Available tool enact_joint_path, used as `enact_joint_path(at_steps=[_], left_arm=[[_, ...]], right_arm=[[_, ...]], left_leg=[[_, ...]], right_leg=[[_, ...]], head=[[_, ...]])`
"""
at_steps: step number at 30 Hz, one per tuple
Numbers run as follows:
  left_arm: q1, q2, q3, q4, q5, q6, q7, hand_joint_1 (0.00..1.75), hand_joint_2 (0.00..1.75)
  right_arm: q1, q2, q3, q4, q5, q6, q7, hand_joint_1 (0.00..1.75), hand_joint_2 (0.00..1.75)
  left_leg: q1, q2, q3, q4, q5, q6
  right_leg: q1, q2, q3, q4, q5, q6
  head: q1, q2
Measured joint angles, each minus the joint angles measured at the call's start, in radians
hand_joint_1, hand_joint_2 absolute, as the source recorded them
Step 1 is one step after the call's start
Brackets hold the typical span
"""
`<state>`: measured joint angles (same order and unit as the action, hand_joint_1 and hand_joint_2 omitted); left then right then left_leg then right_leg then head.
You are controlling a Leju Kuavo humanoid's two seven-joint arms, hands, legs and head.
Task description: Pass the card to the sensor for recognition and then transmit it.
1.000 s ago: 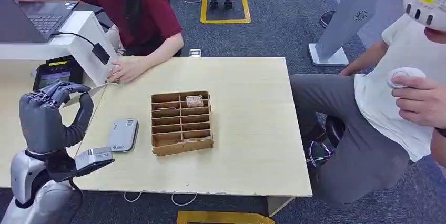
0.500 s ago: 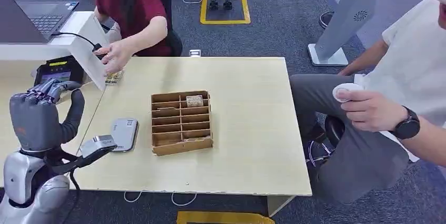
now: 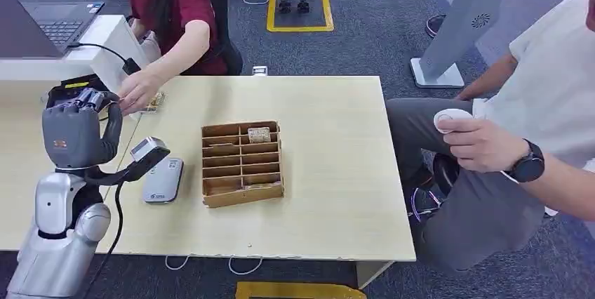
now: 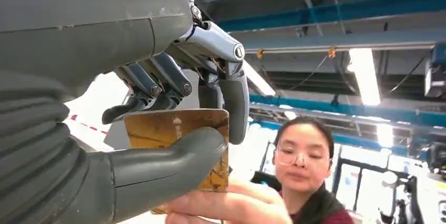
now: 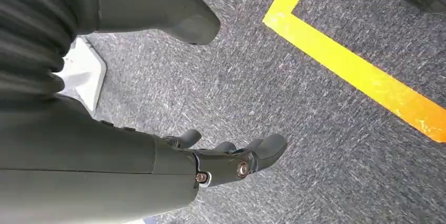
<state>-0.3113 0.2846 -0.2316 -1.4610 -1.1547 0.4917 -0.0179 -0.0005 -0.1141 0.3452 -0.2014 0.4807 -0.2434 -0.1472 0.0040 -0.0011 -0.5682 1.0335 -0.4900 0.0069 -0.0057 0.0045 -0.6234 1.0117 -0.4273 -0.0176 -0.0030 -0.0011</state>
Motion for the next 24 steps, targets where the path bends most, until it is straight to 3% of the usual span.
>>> enact_joint_path(at_steps=[5,6,7,12,24], left_arm=[[-0.007,-0.006,0.0,0.027,0.006,0.0,0.0,1.75,1.75],[-0.008,-0.008,0.0,0.031,0.011,0.0,0.0,0.77,1.75],[-0.008,-0.009,0.0,0.035,0.016,0.0,0.0,0.0,1.75],[-0.012,-0.02,0.0,0.053,0.03,0.016,-0.002,0.0,1.75],[0.03,-0.027,0.036,0.059,0.044,0.151,-0.002,0.0,1.75]], right_arm=[[-0.002,-0.005,0.0,0.0,-0.001,0.016,-0.001,0.0,1.75],[-0.002,-0.005,0.0,0.0,0.003,0.022,-0.001,0.0,1.75],[-0.002,-0.005,0.0,0.001,0.007,0.026,0.0,0.0,1.75],[-0.005,-0.006,0.001,0.001,0.007,0.027,0.003,0.0,1.75],[-0.013,-0.006,0.001,0.001,-0.002,0.028,0.023,0.0,1.75]], left_leg=[[0.0,0.0,0.0,0.0,0.0,0.0],[0.0,0.0,0.0,0.0,0.0,0.0],[0.0,0.0,0.0,0.0,0.0,0.0],[0.0,0.0,-0.001,0.0,0.0,0.0],[0.0,0.0,-0.002,0.0,0.0,0.0]], right_leg=[[0.0,0.0,-0.001,0.0,0.0,0.0],[0.0,0.0,-0.001,0.0,0.0,0.0],[0.0,0.0,-0.001,0.0,0.0,0.0],[0.0,0.0,-0.001,0.0,0.0,0.0],[0.0,0.0,-0.001,0.0,0.0,0.0]], head=[[0.0,0.0],[0.0,0.0],[0.0,0.0],[0.0,0.0],[0.0,0.0]])
